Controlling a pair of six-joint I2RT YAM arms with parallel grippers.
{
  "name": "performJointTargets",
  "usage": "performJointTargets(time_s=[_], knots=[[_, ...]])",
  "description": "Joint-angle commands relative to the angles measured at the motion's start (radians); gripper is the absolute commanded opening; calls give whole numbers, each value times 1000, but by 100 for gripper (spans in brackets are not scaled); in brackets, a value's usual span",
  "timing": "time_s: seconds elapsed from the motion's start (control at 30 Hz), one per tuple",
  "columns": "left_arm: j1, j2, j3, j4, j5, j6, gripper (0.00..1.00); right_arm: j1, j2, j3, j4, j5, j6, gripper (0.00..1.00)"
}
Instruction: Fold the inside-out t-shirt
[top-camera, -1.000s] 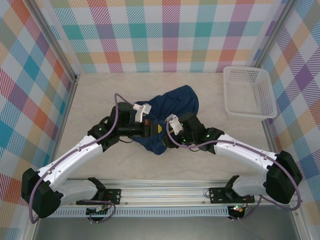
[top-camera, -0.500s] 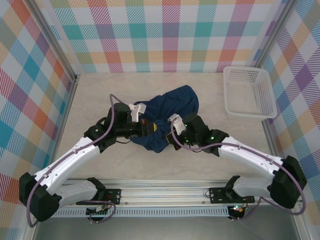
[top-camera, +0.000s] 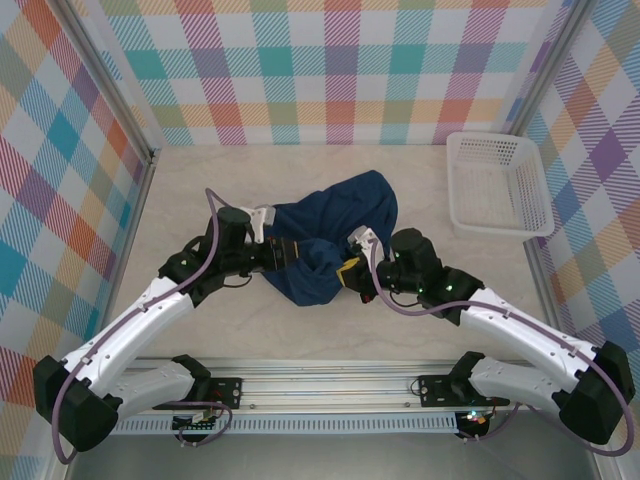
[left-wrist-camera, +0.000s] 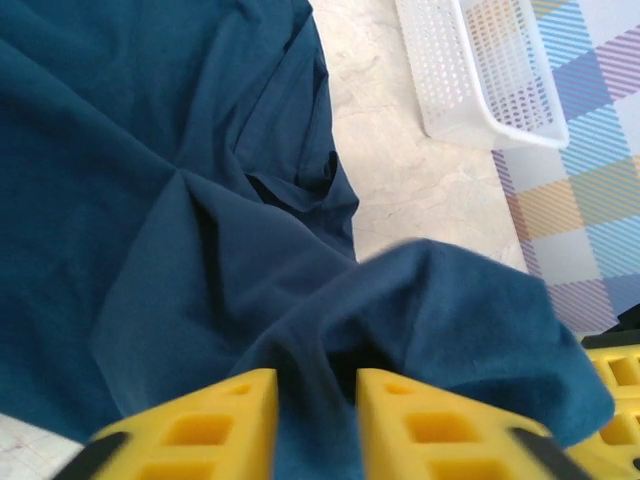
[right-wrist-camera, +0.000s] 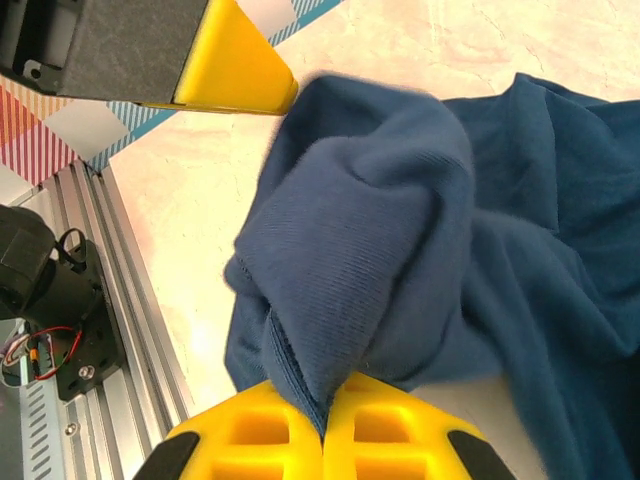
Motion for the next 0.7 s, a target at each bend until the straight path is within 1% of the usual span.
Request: performJointTargets(time_s=[0.0, 0.03, 0.1, 0.2, 0.27, 0.37, 0.5, 0.6, 0.67], knots=[[-2, -31, -16, -15, 30, 62, 39, -7, 17, 1, 53, -41, -12, 0], [-8, -47, -16, -23, 14, 73, 42, -6, 23, 3, 57, -39, -7, 0], [-28, -68, -16, -38, -5, 91, 44, -8, 29, 5, 56, -38, -6, 0], [-74, -73, -10, -42, 32, 112, 45, -7, 35, 8, 52, -32, -4, 0], [-121, -53, 4, -46, 51, 137, 45, -9, 35, 10, 50, -27, -4, 0], [-190, -2, 34, -82, 23, 189, 46, -8, 34, 12, 44, -20, -4, 0], [-227, 74, 74, -104, -9, 228, 45, -8, 30, 10, 42, -22, -1, 0], [-229, 112, 96, -91, -2, 235, 38, -8, 26, 5, 39, -20, 0, 0], [-229, 125, 105, -82, 1, 237, 28, -9, 22, 0, 38, -17, 1, 0]])
